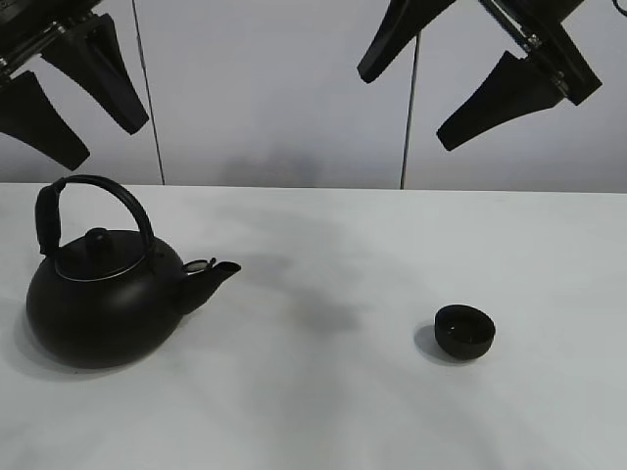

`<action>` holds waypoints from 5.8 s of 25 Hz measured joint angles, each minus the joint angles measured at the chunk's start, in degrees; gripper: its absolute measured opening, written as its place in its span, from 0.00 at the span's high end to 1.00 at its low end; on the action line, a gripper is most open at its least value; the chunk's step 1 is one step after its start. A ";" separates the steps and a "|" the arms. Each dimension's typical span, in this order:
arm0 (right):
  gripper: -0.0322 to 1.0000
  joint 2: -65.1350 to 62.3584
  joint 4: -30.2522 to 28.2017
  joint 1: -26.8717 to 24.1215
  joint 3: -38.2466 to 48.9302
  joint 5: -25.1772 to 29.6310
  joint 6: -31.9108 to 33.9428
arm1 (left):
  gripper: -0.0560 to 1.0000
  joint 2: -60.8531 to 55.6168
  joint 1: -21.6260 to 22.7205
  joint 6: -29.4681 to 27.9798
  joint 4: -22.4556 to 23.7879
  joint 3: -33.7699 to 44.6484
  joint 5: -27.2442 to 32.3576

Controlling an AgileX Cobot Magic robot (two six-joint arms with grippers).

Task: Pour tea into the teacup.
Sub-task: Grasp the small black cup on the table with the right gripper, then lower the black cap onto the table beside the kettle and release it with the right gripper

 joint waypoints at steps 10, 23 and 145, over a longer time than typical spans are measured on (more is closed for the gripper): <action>0.45 0.00 -0.44 0.00 0.00 0.18 0.00 | 0.50 0.00 0.00 0.05 0.07 0.00 -0.26; 0.45 0.00 -19.43 -2.33 0.00 4.63 3.71 | 0.50 0.00 0.00 0.05 0.07 0.00 -0.41; 0.59 35.06 -31.11 20.52 -17.55 -6.42 15.42 | 0.50 0.00 0.00 0.20 0.02 0.00 -7.52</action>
